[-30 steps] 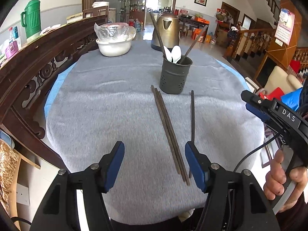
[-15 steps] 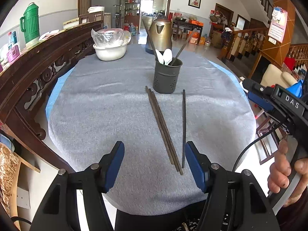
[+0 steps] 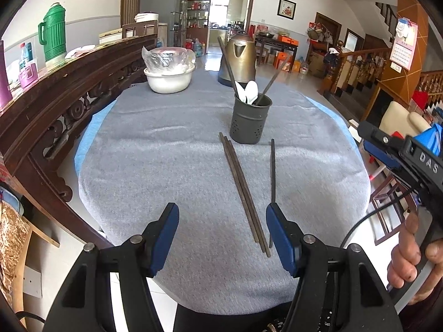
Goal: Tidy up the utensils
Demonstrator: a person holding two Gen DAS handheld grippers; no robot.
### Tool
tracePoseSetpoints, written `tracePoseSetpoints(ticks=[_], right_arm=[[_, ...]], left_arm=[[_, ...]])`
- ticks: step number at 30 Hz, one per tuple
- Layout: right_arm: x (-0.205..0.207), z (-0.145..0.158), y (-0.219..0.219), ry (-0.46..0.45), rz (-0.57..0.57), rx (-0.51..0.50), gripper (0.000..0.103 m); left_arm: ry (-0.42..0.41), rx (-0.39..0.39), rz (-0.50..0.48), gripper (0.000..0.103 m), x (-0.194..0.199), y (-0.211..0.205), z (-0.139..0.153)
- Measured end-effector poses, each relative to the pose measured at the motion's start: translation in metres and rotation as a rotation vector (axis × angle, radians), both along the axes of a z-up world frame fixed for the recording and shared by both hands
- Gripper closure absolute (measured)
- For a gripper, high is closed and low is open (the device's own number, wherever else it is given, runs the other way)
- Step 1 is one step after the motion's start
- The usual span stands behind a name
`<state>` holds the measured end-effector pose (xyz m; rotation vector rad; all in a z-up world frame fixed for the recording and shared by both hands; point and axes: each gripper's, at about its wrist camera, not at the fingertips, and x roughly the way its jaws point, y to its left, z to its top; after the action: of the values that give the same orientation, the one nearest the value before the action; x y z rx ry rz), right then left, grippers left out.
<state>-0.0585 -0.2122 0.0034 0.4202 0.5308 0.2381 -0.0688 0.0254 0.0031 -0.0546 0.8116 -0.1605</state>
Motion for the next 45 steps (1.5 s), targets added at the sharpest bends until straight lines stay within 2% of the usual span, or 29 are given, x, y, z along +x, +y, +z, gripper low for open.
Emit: tracePoseSetpoints(ticks=[8, 17, 23, 31, 36, 45], right_arm=[[0.011, -0.003, -0.009, 0.018, 0.035, -0.009, 0.056], [0.02, -0.01, -0.038, -0.01, 0.083, -0.06, 0.056], [0.024, -0.02, -0.057, 0.014, 0.108, -0.086, 0.056], [0.032, -0.027, -0.074, 0.043, 0.184, -0.131, 0.056], [0.034, -0.028, -0.088, 0.05, 0.201, -0.116, 0.056], [0.024, -0.019, -0.106, 0.042, 0.154, -0.138, 0.056]], left_arm=[[0.012, 0.021, 0.081, 0.037, 0.019, 0.007, 0.0], [0.074, 0.135, 0.161, 0.037, 0.037, 0.012, -0.014], [0.091, 0.203, 0.179, 0.037, 0.051, -0.006, -0.008], [0.081, 0.214, 0.208, 0.037, 0.071, -0.036, 0.004], [0.062, 0.215, 0.21, 0.037, 0.082, -0.051, 0.013], [0.01, 0.176, 0.181, 0.037, 0.11, -0.063, 0.024]])
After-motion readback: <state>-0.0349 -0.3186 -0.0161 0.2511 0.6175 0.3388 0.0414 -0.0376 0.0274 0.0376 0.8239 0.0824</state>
